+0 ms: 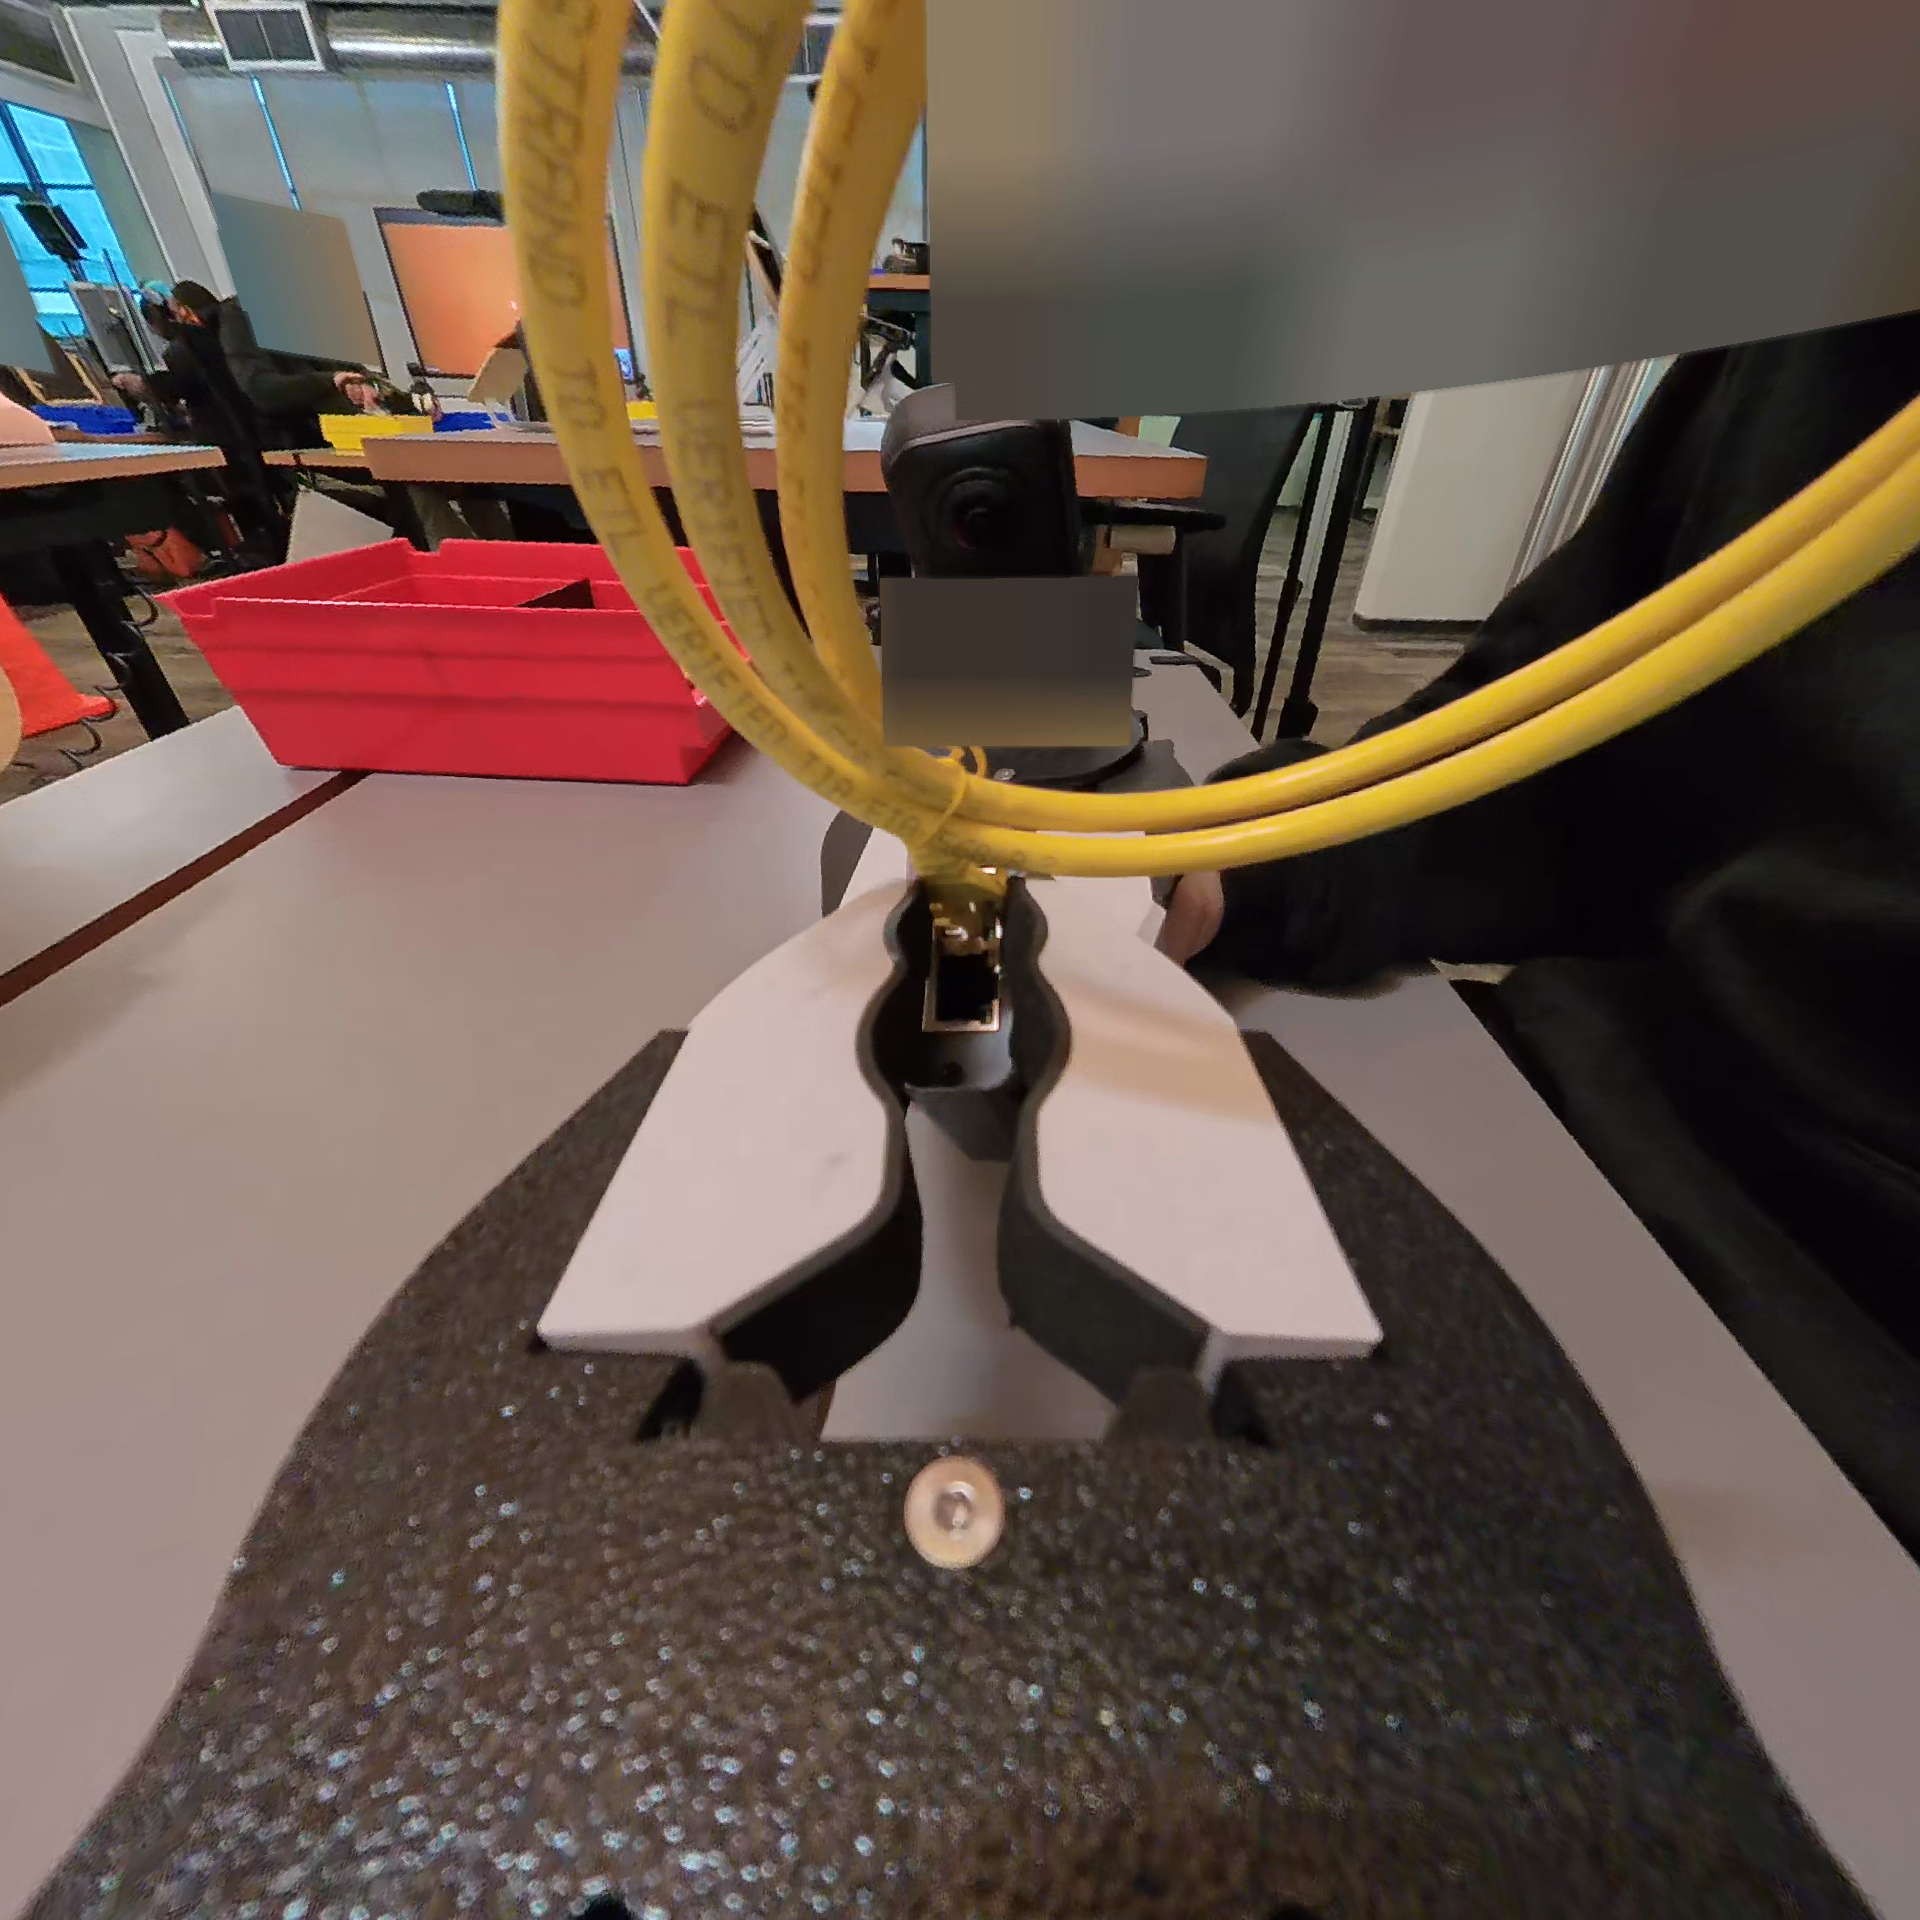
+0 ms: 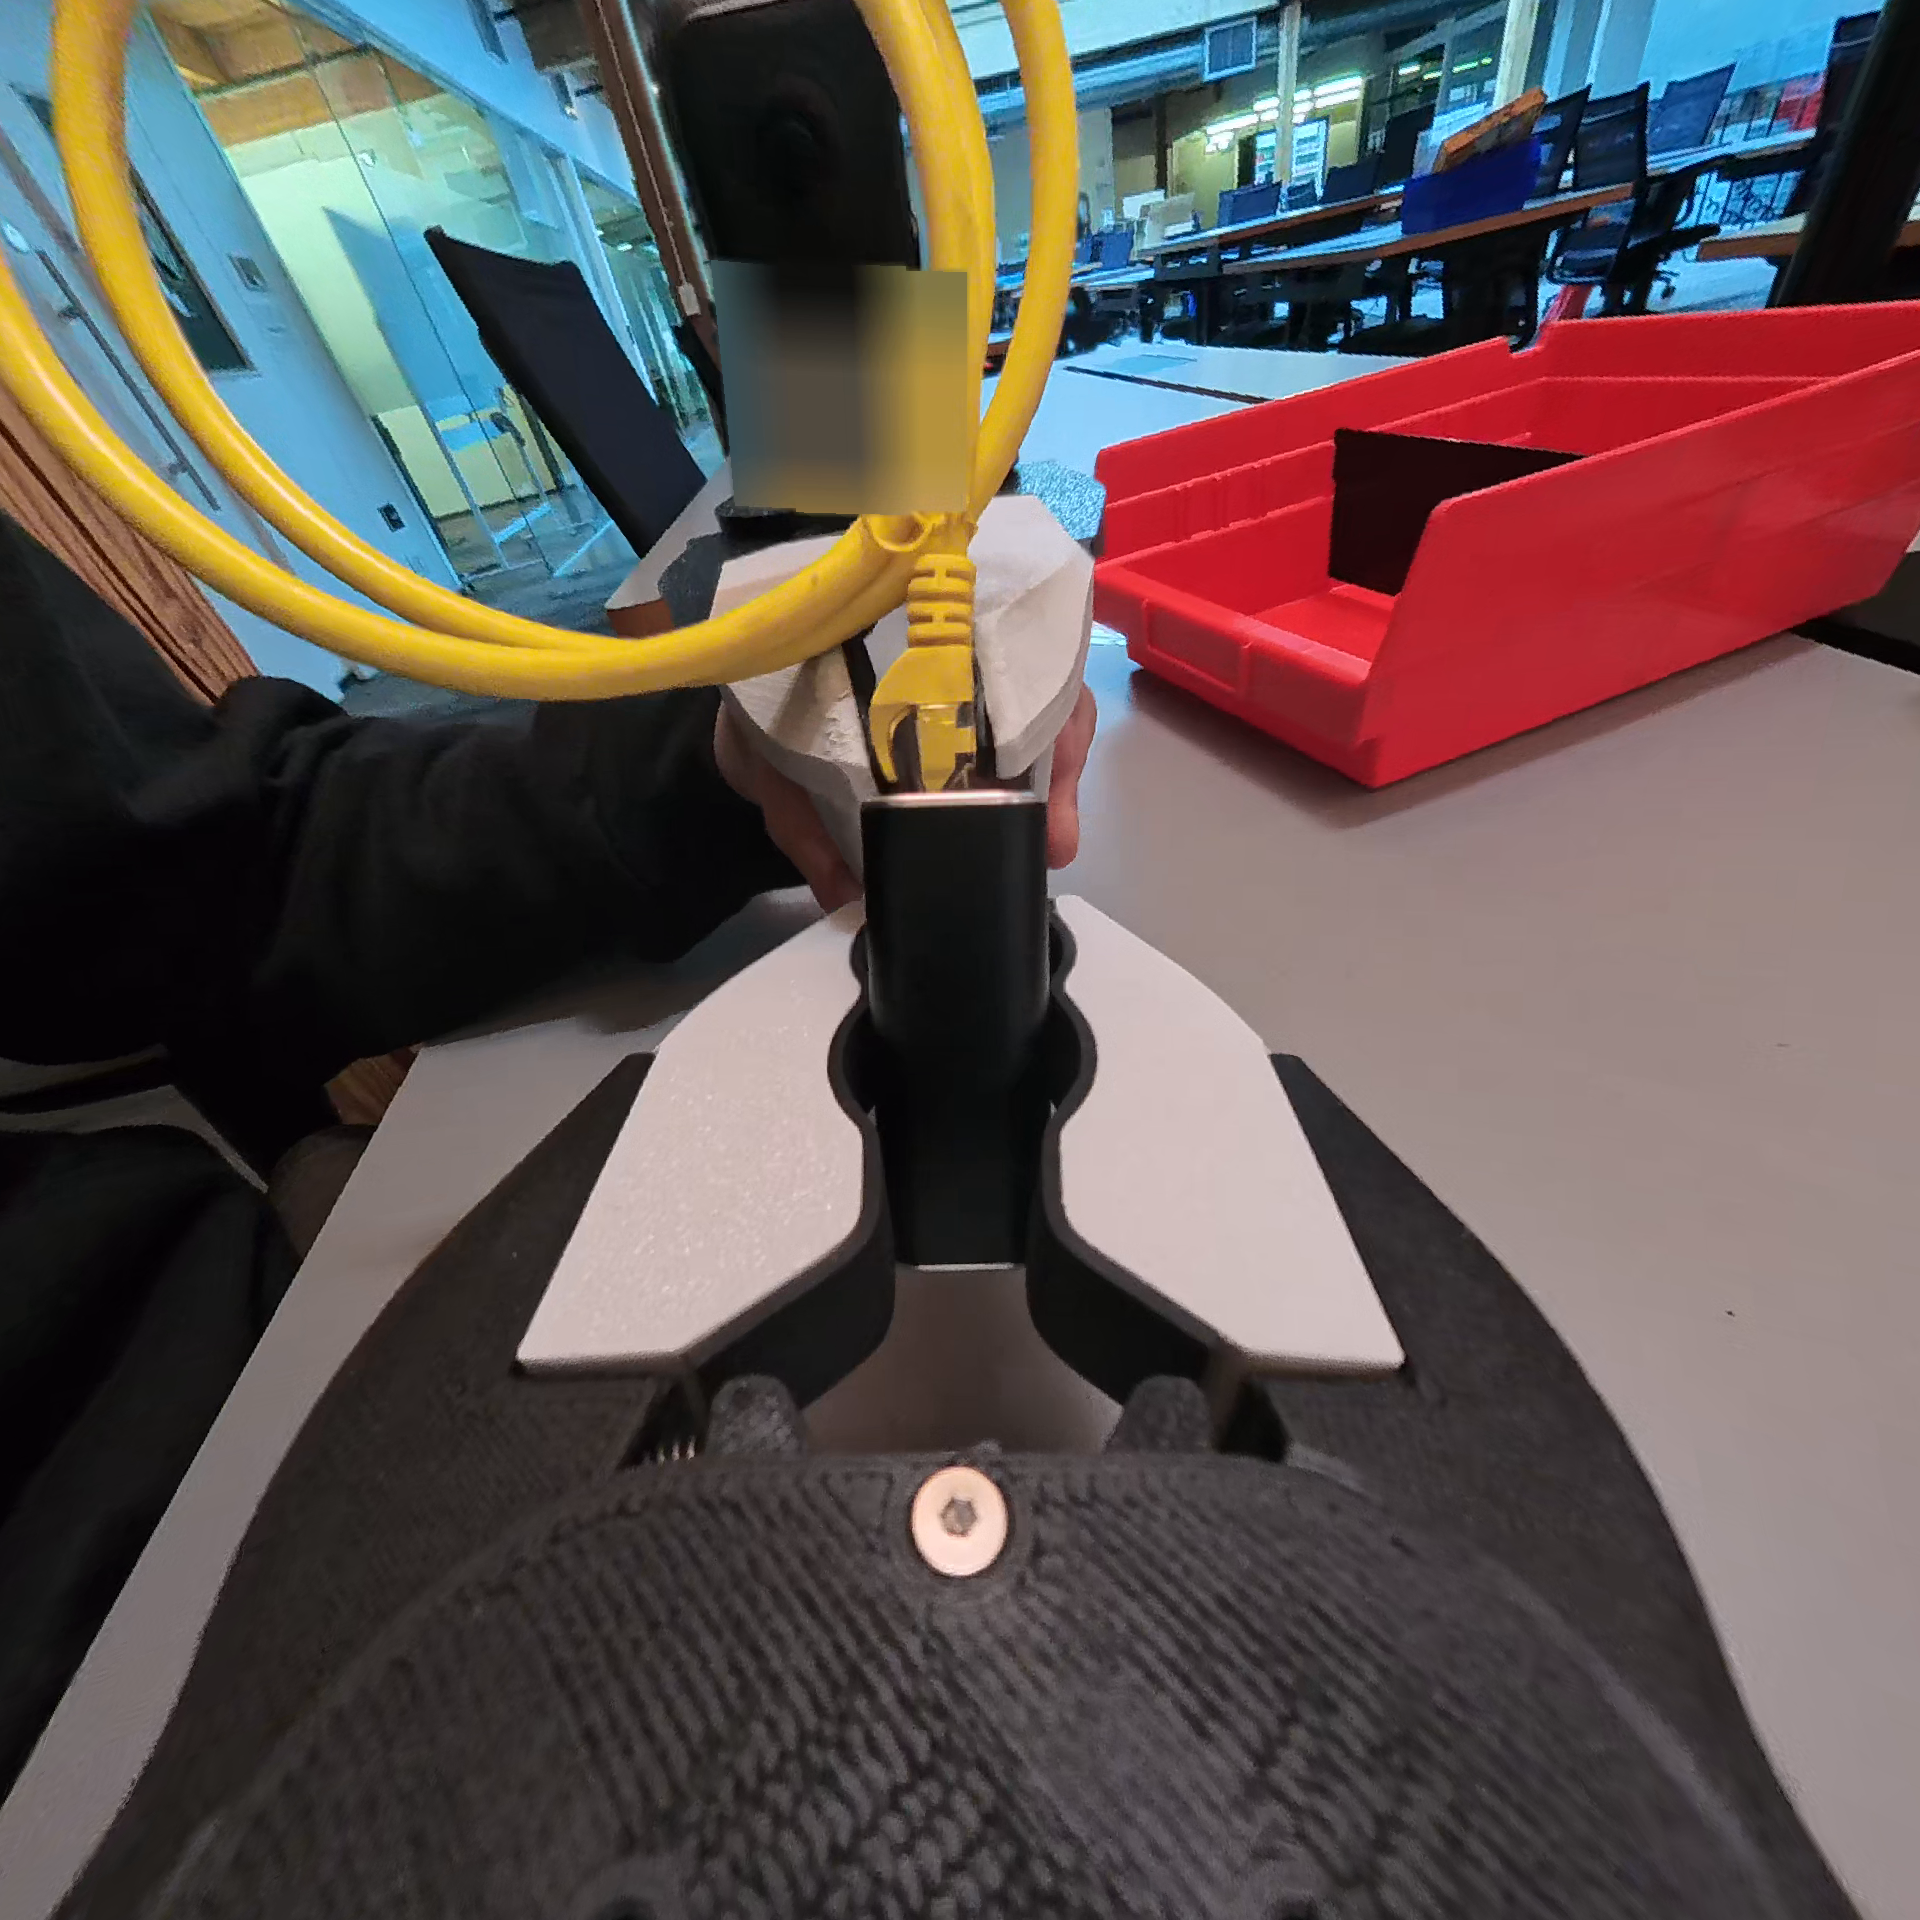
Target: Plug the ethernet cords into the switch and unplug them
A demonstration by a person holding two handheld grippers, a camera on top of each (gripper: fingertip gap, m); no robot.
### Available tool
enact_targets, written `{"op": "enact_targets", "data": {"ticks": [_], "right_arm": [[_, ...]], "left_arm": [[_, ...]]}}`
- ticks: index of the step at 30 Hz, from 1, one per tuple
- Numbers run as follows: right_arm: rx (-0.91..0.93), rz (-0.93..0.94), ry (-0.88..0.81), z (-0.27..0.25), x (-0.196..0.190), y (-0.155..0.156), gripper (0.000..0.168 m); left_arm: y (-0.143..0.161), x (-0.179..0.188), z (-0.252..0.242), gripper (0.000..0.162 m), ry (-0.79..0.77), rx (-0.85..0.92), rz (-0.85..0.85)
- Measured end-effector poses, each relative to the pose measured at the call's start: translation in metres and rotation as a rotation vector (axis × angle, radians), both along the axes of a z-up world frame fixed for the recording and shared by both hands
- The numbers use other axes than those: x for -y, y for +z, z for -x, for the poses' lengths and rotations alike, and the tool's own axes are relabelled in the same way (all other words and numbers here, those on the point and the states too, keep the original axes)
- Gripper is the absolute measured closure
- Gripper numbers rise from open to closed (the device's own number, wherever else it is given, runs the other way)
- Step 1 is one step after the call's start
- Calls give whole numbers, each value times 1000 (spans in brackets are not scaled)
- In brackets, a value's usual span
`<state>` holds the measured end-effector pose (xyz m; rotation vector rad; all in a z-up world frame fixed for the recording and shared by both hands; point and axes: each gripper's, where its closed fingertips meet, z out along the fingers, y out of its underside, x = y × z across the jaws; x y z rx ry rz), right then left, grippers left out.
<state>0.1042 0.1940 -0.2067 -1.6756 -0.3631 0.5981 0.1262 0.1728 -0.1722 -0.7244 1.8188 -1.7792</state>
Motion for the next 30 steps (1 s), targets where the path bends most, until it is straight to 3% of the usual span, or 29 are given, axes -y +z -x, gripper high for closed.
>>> {"op": "enact_targets", "data": {"ticks": [10, 30], "right_arm": [[-43, -5, 6, -4, 1, 3, 141], [-134, -15, 32, -9, 3, 9, 140]], "left_arm": [[3, 1, -7, 149, 14, -21, 88], [6, 3, -16, 150, 84, -42, 101]]}}
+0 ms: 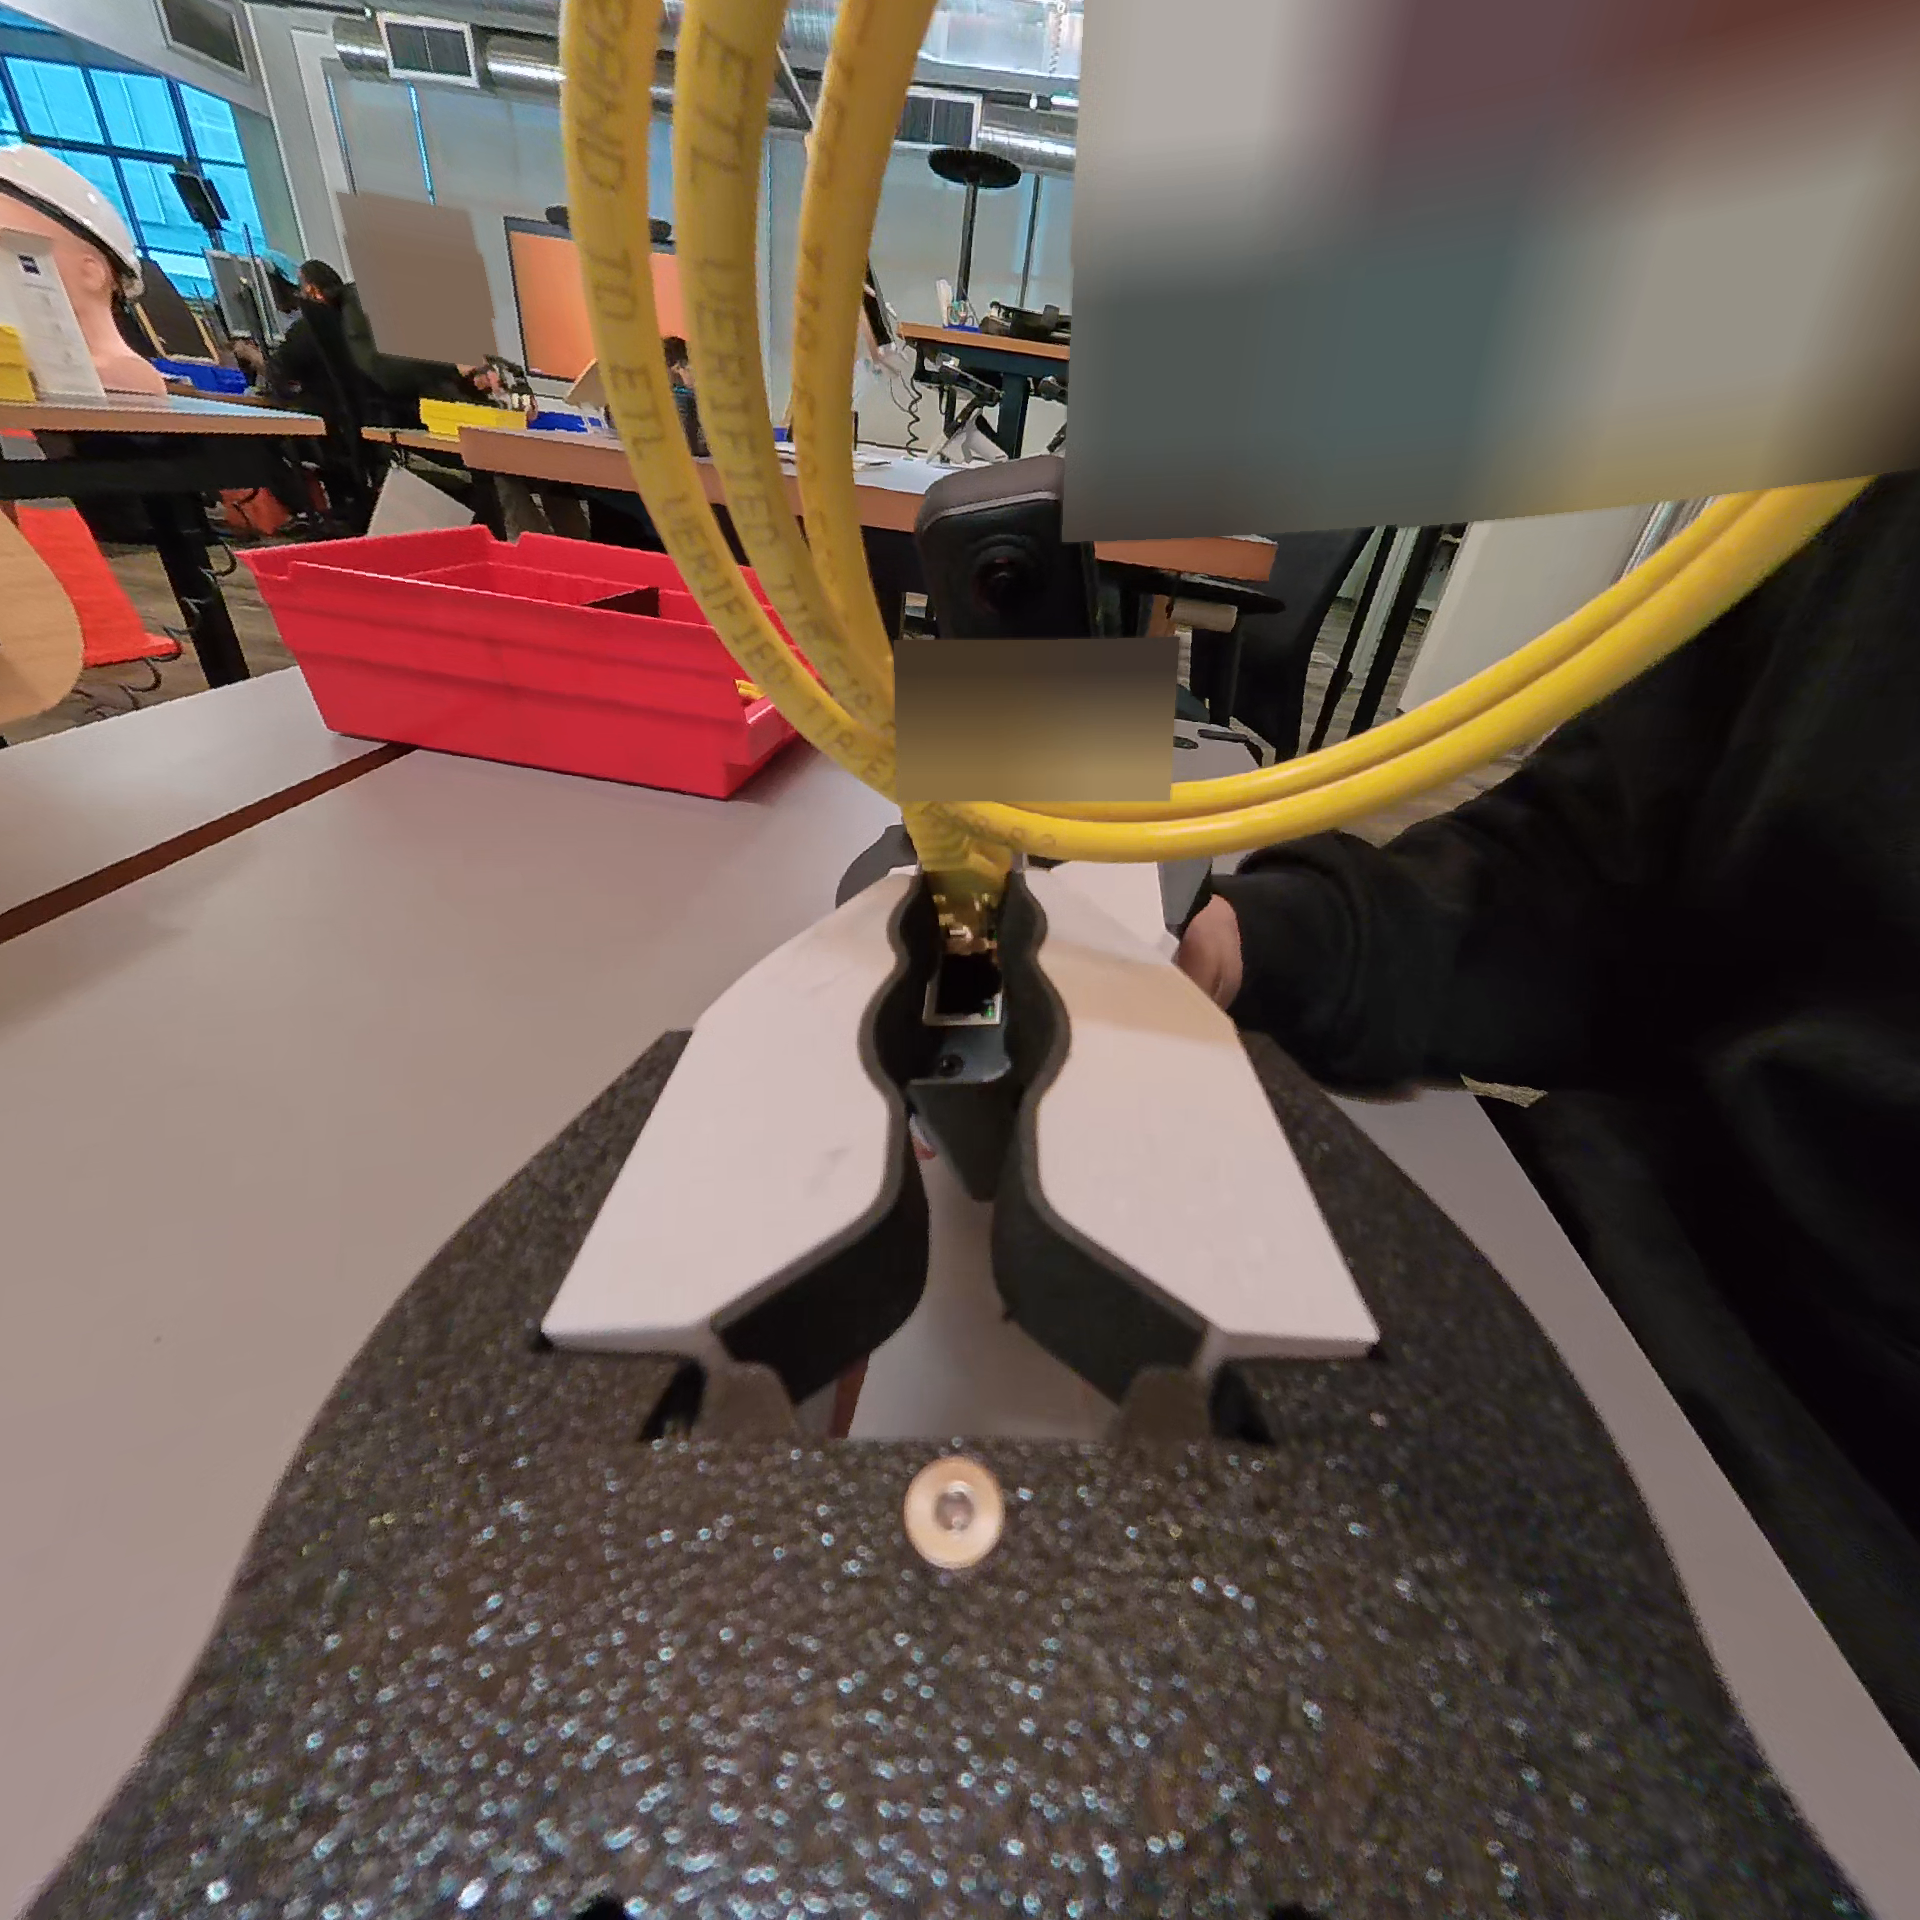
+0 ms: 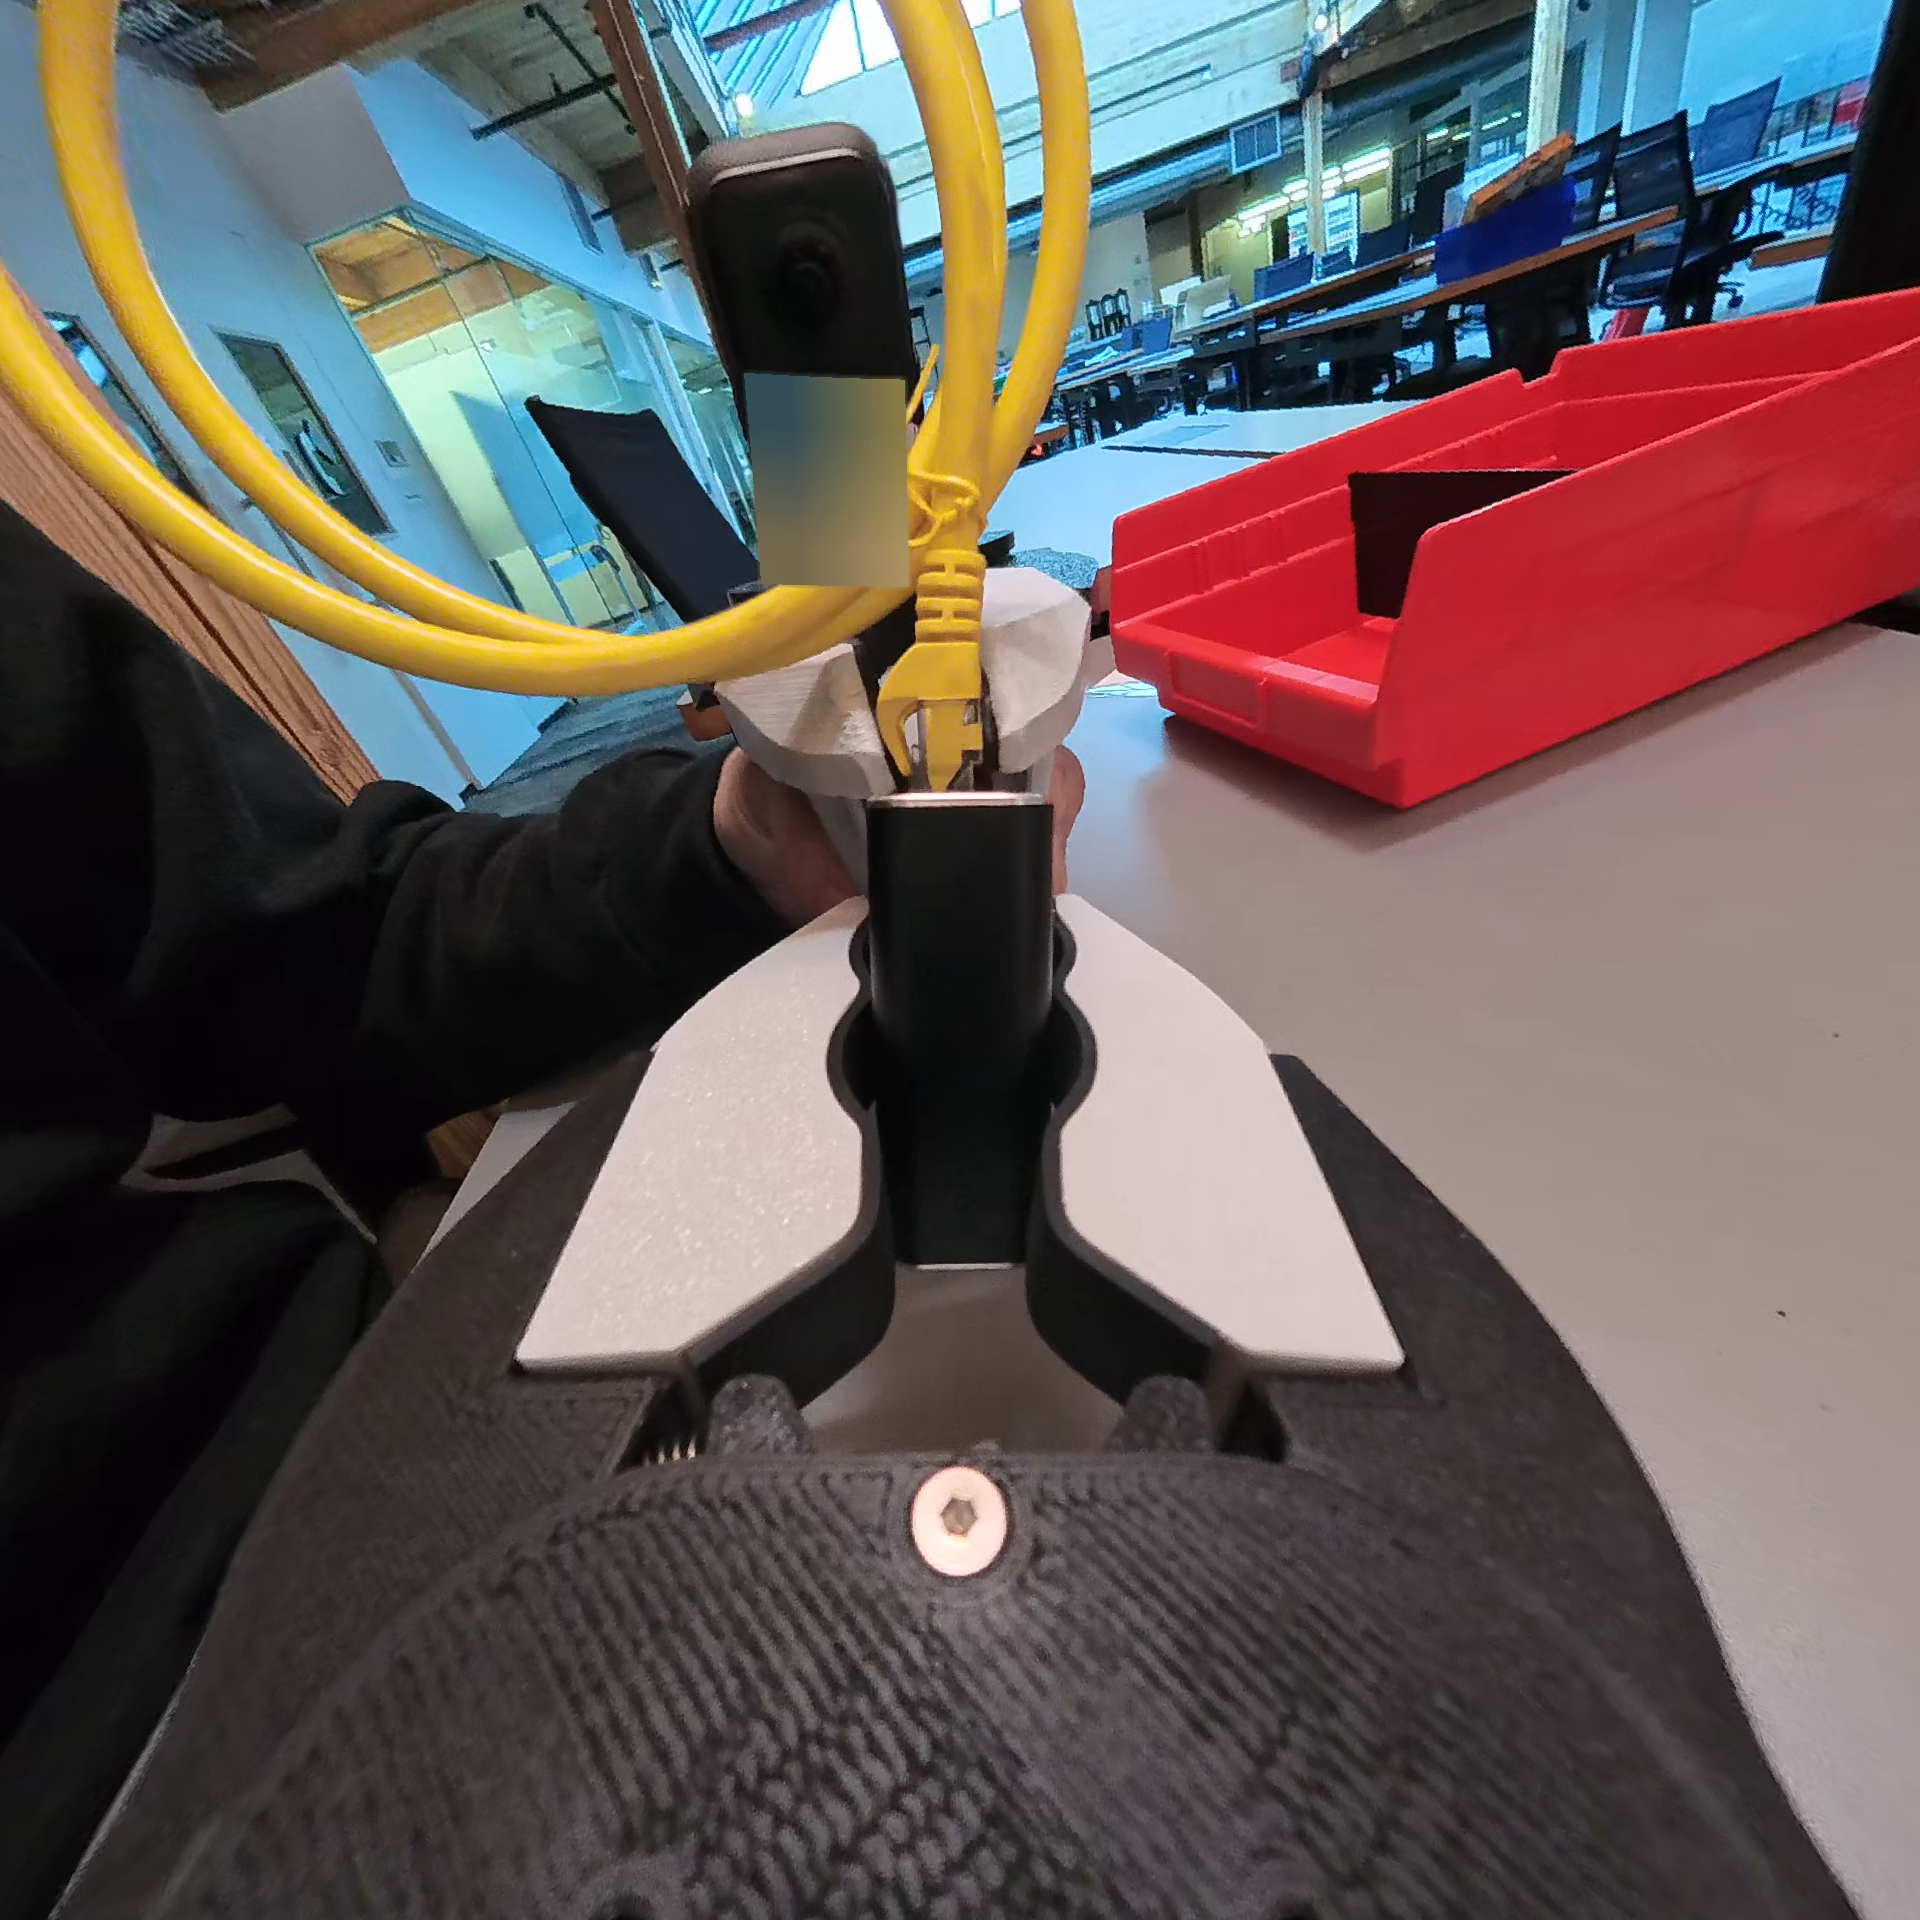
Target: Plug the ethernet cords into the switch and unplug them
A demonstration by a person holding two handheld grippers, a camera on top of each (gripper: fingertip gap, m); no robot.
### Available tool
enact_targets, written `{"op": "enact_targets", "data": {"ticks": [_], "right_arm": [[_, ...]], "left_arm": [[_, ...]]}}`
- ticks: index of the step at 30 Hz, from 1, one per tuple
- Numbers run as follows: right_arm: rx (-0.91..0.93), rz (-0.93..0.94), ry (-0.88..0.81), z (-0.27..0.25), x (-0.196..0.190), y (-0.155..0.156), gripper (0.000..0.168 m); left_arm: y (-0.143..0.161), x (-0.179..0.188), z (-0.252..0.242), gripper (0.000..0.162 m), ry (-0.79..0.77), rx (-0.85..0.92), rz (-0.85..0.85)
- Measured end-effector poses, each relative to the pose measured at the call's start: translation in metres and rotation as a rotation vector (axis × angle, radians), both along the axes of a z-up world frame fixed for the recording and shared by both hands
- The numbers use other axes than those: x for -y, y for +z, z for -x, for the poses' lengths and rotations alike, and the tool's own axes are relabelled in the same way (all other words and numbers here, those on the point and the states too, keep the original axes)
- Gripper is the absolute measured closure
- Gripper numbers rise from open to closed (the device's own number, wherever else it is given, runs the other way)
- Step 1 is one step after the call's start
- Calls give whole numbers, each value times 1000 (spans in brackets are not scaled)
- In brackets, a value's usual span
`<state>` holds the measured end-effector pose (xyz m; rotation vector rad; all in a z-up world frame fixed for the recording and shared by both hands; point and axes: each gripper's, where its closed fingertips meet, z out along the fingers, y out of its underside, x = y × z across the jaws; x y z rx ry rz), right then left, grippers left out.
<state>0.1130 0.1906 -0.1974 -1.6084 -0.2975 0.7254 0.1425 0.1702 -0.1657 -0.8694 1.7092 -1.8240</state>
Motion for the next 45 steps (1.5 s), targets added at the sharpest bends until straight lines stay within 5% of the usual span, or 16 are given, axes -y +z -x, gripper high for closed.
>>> {"op": "enact_targets", "data": {"ticks": [13, 21, 29, 36, 42, 45], "right_arm": [[-58, -8, -10, -5, 3, 4, 139], [-47, -40, 15, -2, 6, 8, 138], [-38, -39, -18, -5, 4, 9, 138], [-72, -29, 17, -1, 6, 7, 138], [-67, -10, 0, -3, 4, 6, 138], [-66, 13, -19, -7, 2, 2, 138]], "left_arm": [[2, -1, -8, 150, 8, -66, 190], [6, 3, -4, 150, 76, -58, -97], [9, 2, -8, 150, -11, -123, 308], [7, 4, -6, 150, 93, -92, -36], [7, 2, -10, 150, -9, -160, 369], [3, -1, -13, 151, 16, -158, 366]]}}
